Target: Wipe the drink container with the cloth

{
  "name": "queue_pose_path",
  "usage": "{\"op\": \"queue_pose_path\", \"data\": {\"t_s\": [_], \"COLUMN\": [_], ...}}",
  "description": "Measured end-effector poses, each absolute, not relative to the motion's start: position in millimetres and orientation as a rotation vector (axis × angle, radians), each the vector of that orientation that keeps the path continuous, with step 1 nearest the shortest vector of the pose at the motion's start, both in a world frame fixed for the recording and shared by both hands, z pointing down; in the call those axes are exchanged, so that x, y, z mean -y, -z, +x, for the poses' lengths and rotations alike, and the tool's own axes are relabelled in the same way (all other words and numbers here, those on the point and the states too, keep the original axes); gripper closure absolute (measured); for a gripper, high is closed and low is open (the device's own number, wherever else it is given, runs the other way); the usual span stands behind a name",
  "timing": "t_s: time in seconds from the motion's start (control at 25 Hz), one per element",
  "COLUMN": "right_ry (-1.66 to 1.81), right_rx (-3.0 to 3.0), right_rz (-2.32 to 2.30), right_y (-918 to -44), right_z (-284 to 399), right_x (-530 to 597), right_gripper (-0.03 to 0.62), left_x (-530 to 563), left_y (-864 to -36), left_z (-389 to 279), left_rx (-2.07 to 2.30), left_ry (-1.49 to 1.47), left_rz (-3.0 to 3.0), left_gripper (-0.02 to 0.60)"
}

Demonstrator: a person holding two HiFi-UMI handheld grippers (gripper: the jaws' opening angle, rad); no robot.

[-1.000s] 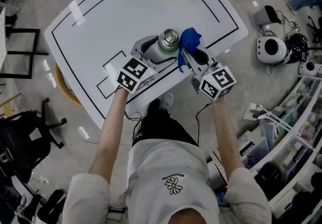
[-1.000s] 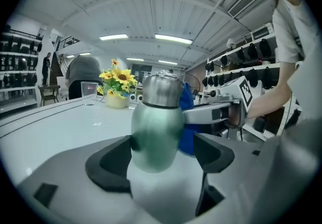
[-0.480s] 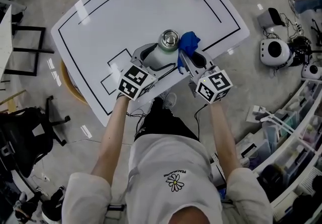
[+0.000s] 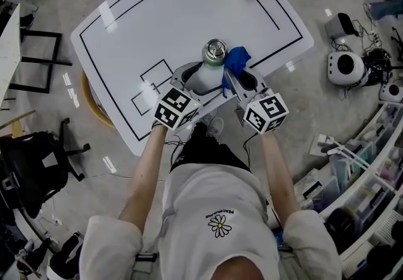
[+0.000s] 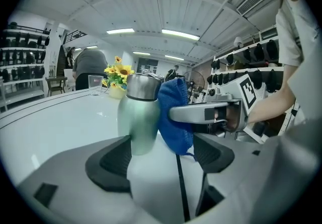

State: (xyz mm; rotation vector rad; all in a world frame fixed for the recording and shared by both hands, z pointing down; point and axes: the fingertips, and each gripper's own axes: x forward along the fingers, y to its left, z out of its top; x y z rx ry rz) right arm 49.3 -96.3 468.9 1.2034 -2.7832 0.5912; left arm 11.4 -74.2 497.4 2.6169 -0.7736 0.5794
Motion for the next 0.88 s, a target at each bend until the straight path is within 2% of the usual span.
{"op": "queue_pose_path", "data": {"t_s": [0.36,0.88], "right_ry": [-0.575,-0.501], "right_rx": [2.768,2.743], "right_rz": [1.217,1.236], "right_y": [-468,-468], "right_z": [52,63], "right_x": [101,144], "right_gripper": [0.553,0.553], "left_x": [114,126], "left_y": [-489,-501], "left_z": [-9,12], "left_rx": [0.813,0.708], "left_ry": [-0.562,-0.629], "left_rz": [2.671,2.712], "left_gripper": [0.207,0.209]}}
